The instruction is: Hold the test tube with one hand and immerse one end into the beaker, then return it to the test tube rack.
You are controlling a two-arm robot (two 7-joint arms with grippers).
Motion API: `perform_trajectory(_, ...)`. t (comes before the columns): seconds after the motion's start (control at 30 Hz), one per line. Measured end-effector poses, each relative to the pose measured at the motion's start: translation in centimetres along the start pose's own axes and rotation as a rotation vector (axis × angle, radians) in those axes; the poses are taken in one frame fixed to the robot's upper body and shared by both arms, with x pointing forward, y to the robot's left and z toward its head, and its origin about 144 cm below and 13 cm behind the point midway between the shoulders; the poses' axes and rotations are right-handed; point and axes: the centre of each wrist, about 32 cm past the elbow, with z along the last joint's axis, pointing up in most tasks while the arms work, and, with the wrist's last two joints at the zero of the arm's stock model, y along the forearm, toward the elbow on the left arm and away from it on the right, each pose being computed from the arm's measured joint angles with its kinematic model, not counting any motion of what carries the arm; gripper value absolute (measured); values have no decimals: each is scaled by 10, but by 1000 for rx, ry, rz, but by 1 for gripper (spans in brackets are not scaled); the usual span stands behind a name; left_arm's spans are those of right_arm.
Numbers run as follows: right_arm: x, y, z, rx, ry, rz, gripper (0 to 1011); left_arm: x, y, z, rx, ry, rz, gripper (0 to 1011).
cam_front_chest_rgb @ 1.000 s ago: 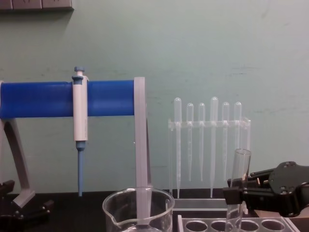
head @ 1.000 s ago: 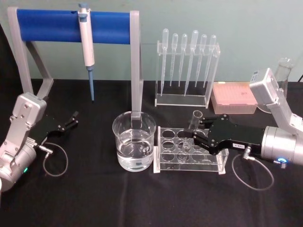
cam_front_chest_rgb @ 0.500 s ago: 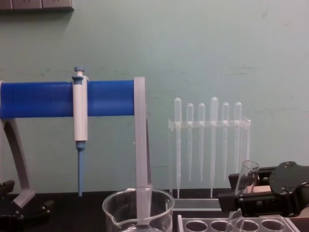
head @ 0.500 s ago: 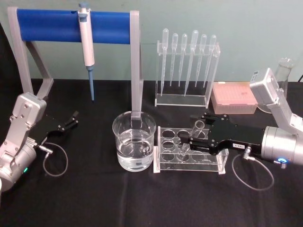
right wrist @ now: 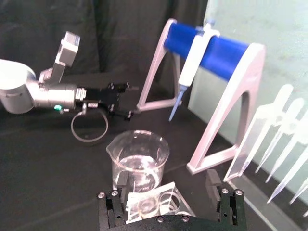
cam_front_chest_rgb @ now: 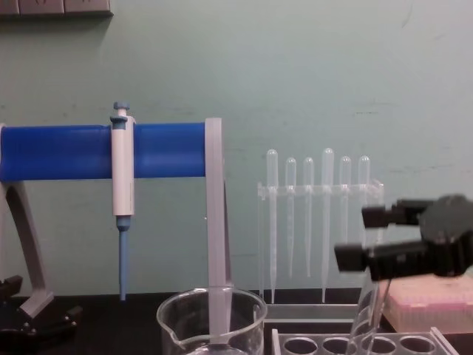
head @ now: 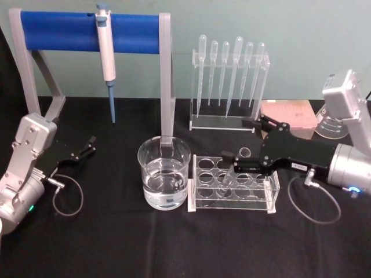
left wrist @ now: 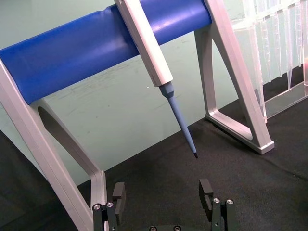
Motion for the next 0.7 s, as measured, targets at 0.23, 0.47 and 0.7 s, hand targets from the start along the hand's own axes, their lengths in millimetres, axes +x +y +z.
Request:
perform_trajectory(0.23,-5,-6,17,30,-49,-30,1002,0,0,0,0,0,0,1000)
perform_trajectory(0.47,-15,-14,21,67,-72,-140,1003,0,0,0,0,0,0,1000)
perform_trajectory(0.7,-37,-20,7,125,-70,-410,1003,0,0,0,0,0,0,1000)
